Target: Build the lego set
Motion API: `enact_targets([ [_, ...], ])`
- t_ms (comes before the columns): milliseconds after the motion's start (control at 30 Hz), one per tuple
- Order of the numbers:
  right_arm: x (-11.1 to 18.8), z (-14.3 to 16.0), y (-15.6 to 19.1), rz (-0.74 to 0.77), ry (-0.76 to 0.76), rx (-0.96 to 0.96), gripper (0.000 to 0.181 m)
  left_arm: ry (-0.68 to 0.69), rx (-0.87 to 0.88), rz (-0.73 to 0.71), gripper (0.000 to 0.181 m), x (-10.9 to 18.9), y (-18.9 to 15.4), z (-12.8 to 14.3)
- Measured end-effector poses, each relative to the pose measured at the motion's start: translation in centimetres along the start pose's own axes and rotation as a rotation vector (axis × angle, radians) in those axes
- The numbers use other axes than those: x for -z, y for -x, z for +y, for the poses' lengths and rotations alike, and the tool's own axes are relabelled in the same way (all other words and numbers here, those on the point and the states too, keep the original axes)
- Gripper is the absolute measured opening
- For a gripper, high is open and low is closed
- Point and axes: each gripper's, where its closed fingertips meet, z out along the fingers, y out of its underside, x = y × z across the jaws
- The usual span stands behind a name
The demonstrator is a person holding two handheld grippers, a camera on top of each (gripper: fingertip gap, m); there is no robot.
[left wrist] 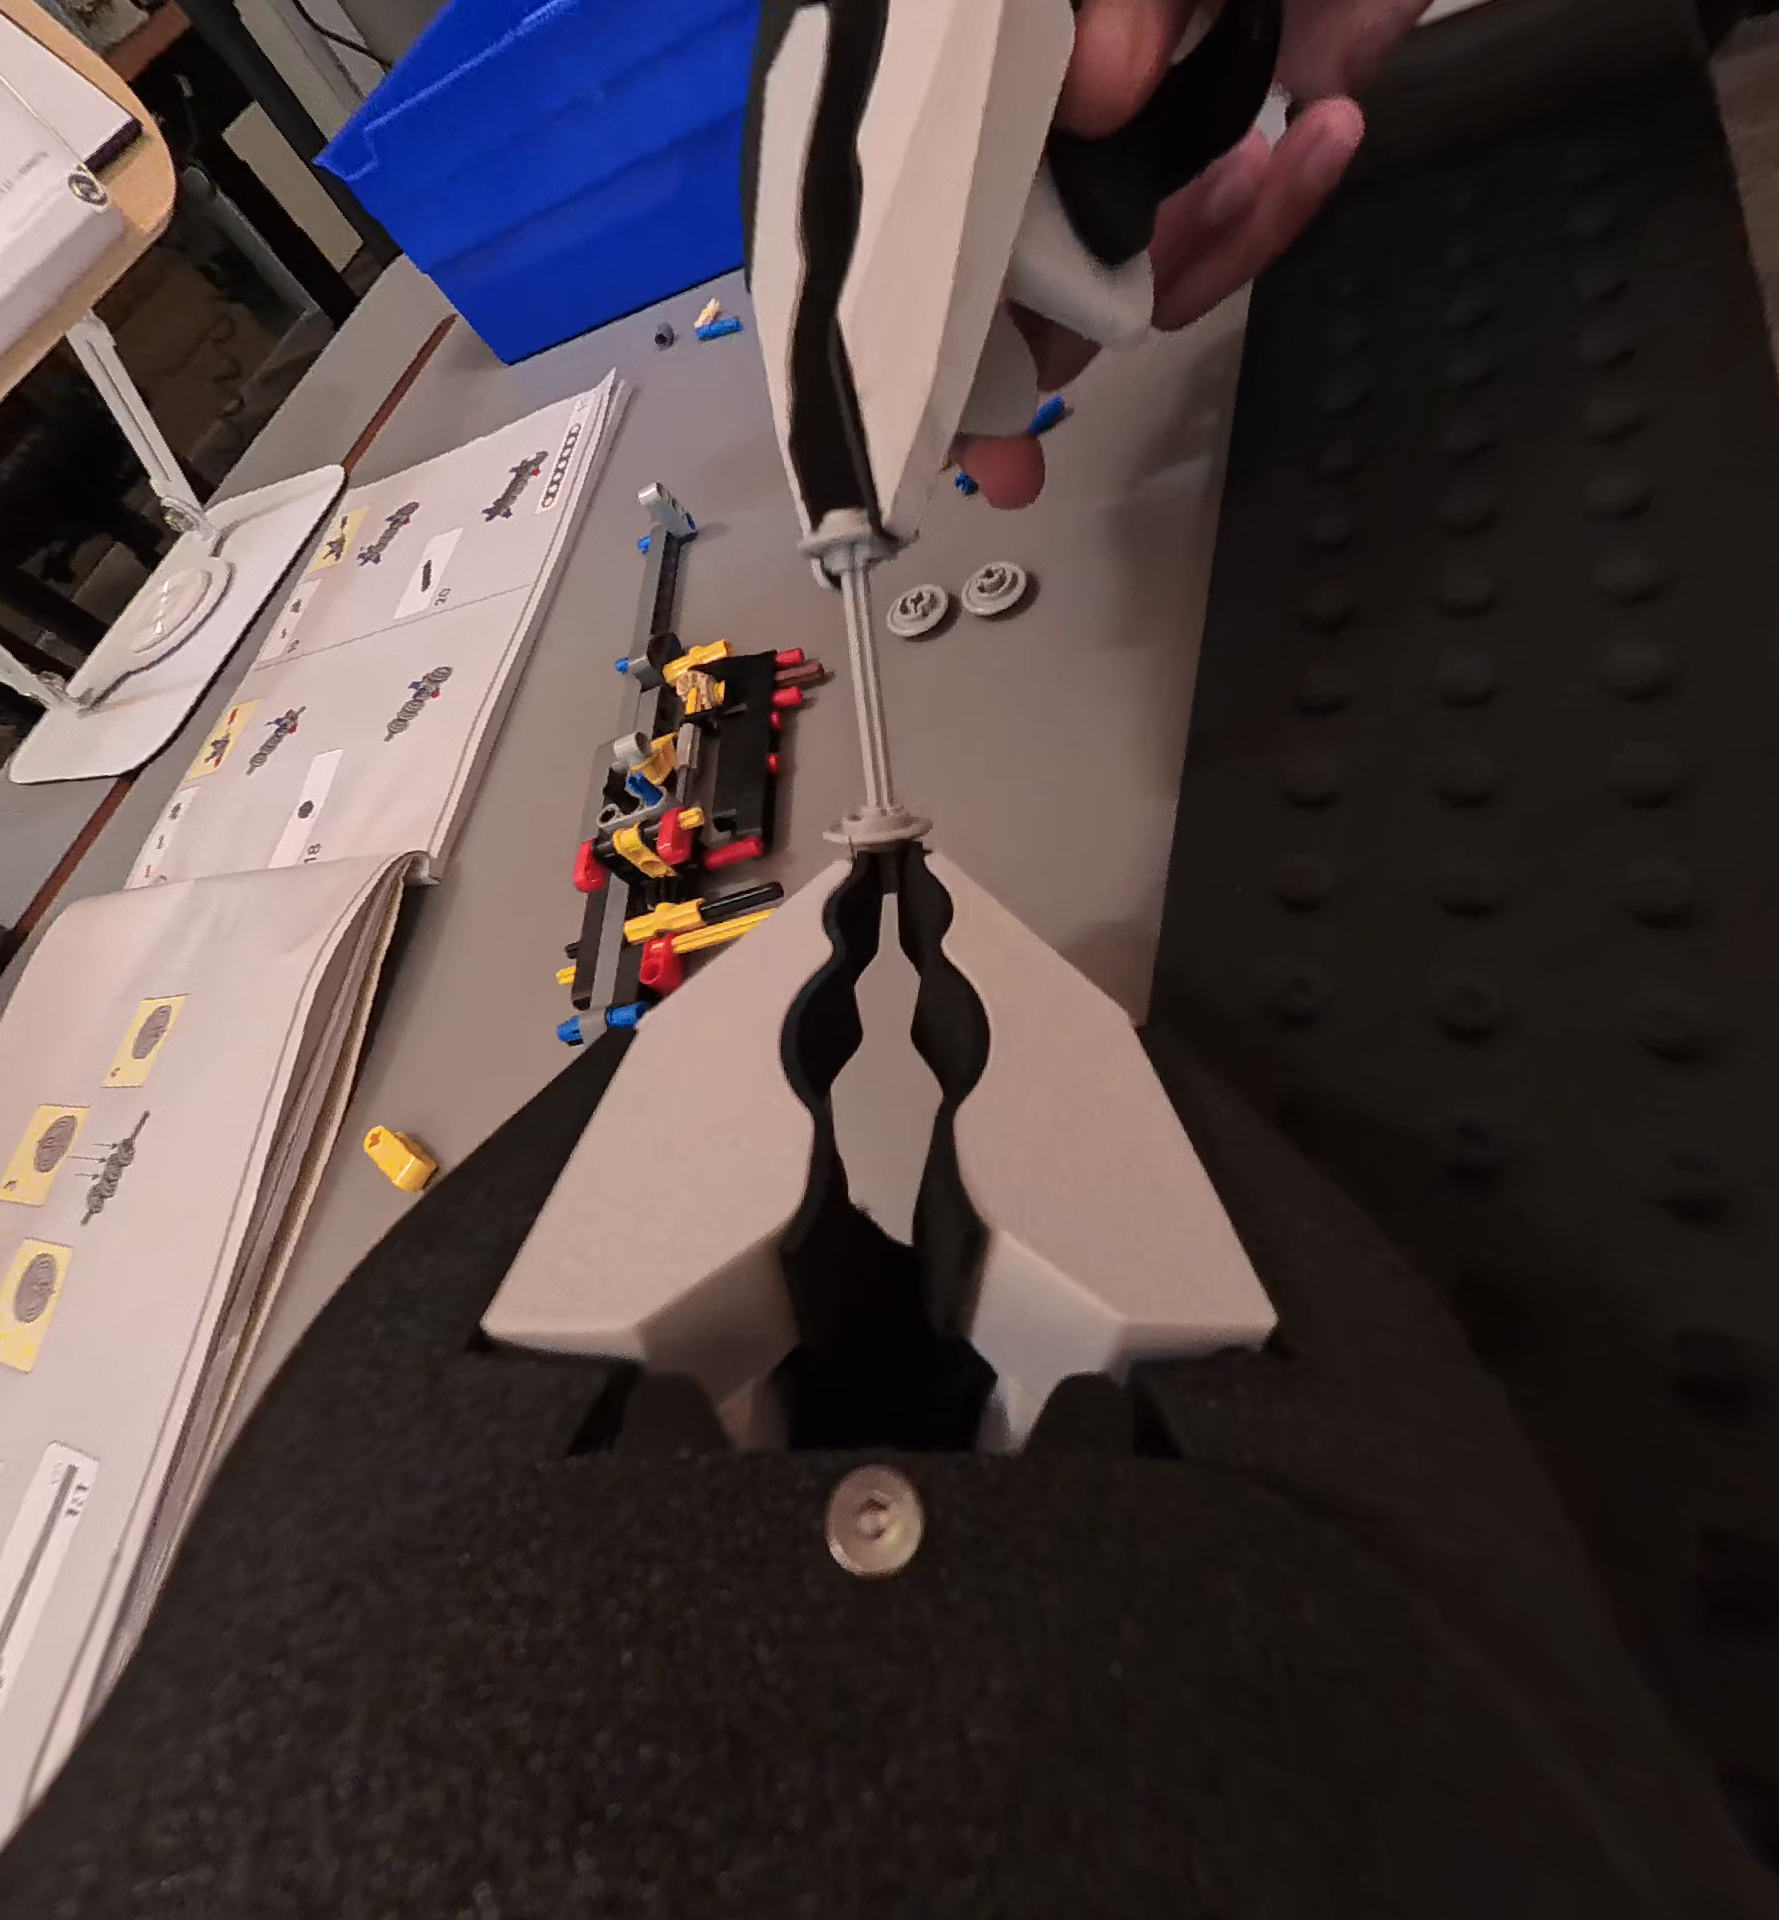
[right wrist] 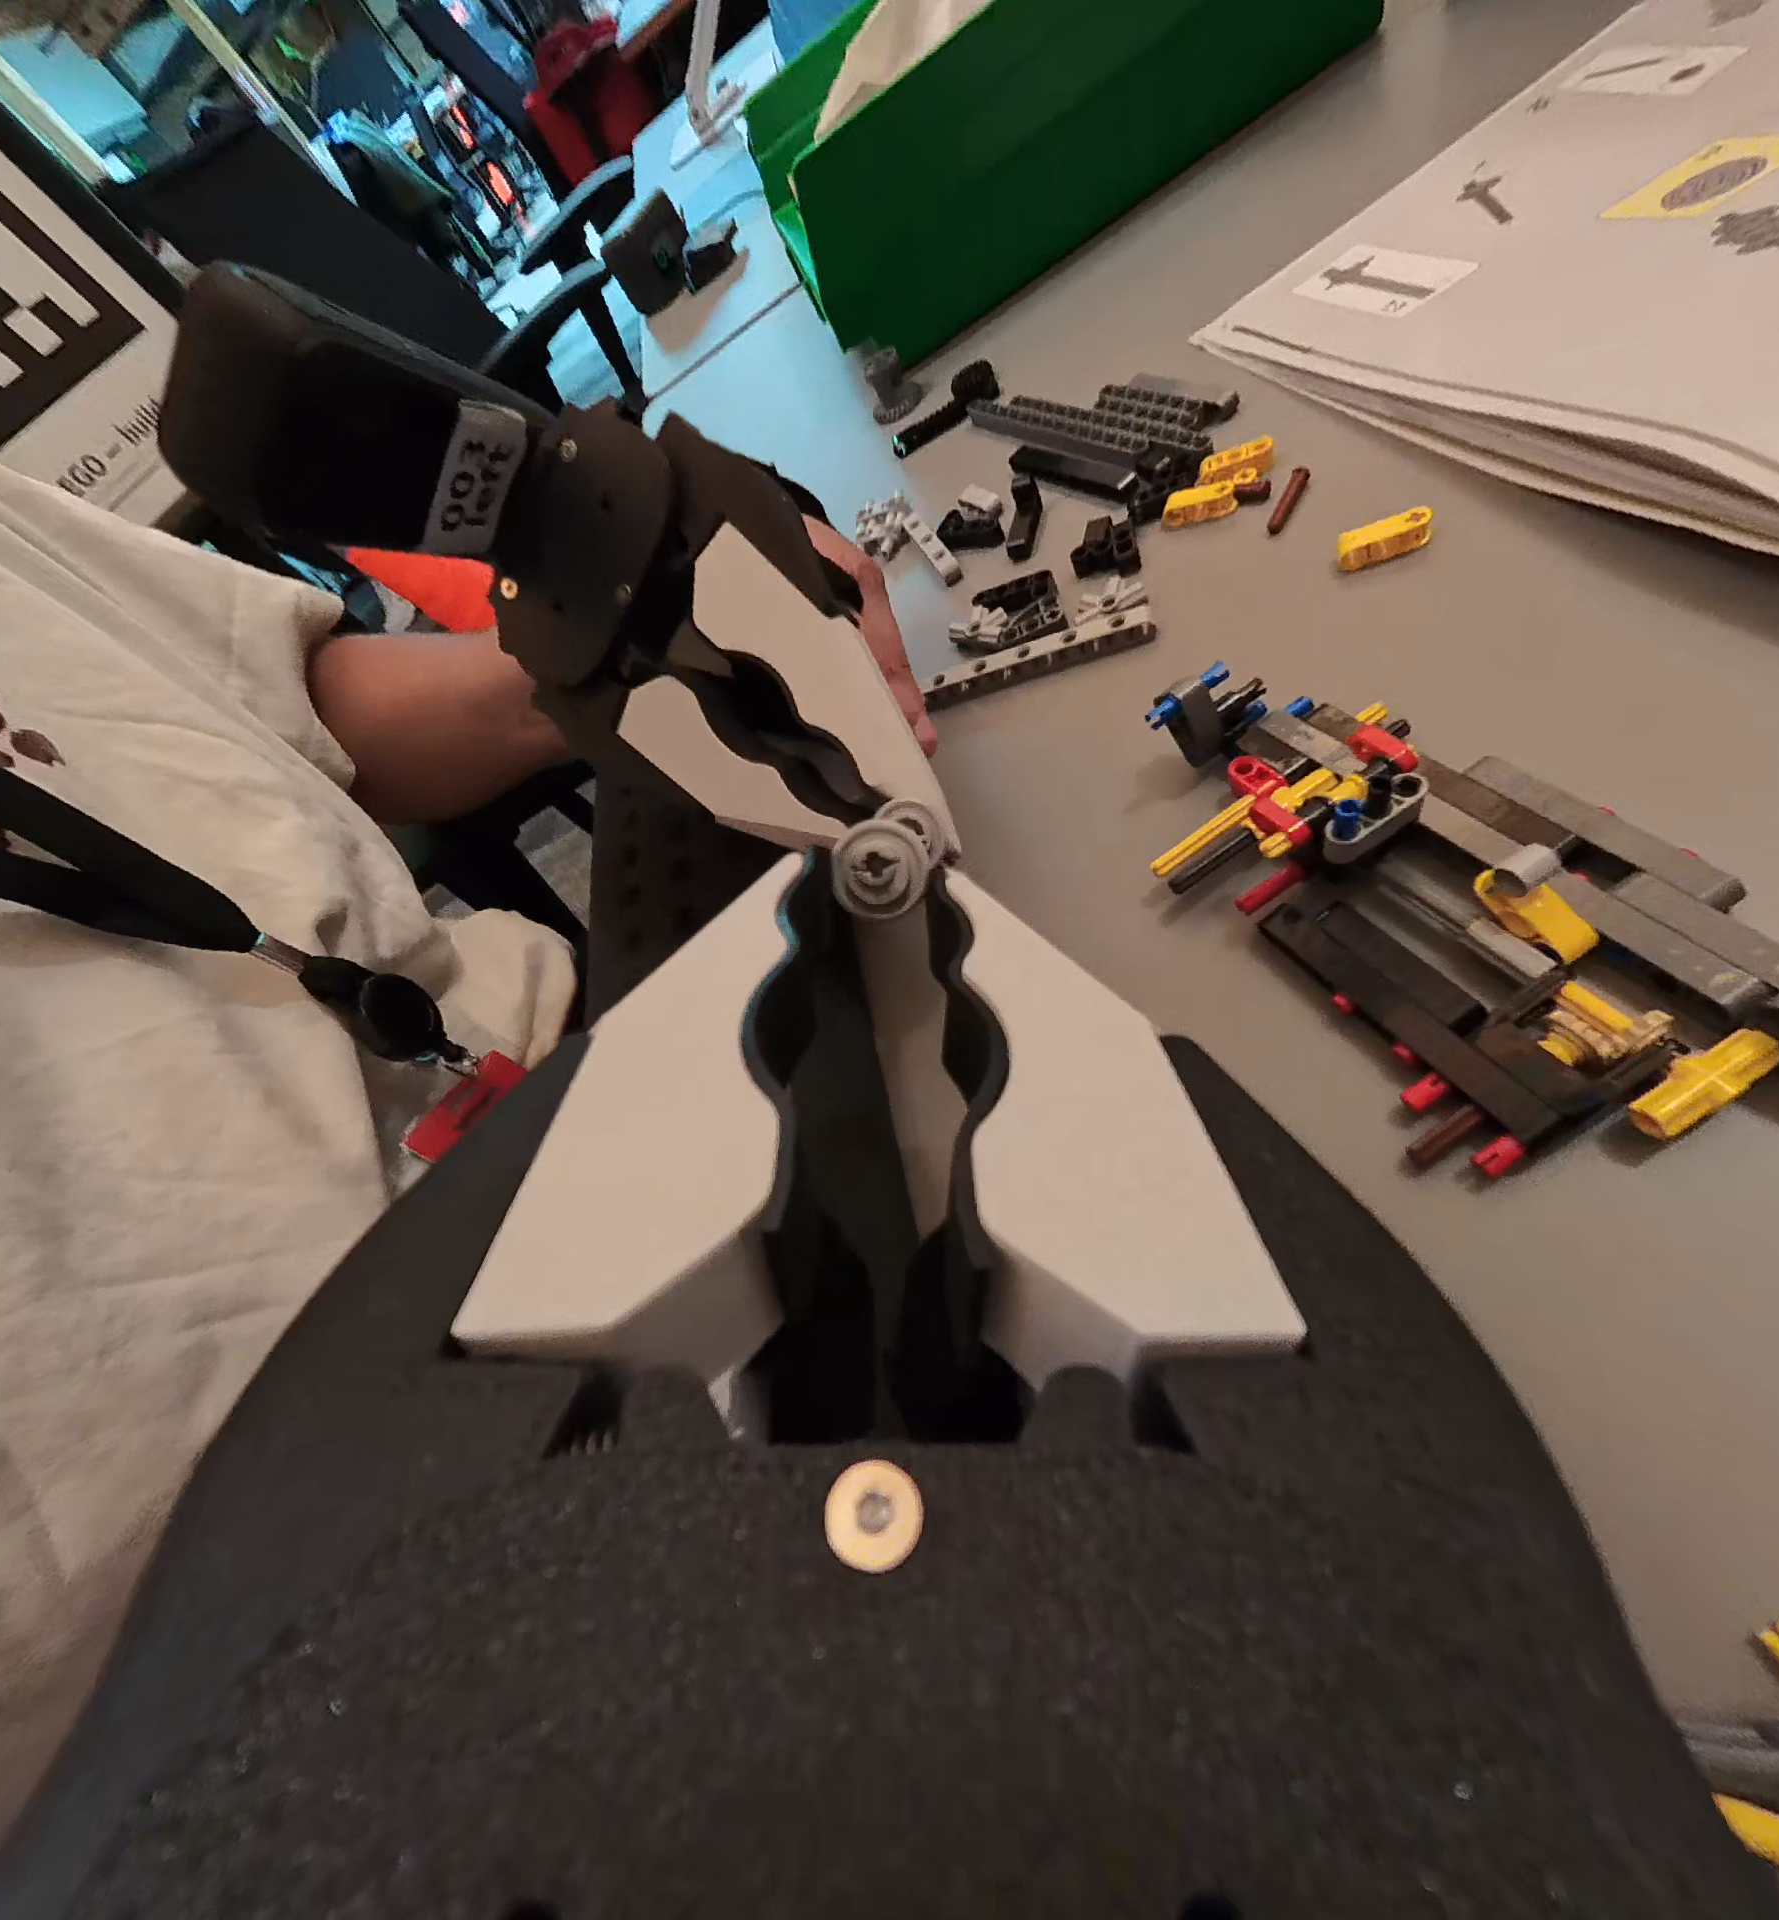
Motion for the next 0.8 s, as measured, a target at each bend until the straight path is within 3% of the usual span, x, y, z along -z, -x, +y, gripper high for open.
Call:
enact_targets([
  [800, -0.6, 2.3, -0.5, 0.001, 0.138, 0.006, 0.018, 0.088, -0.108, 0.015, 0.002, -0.6, -1.1, 1.1],
])
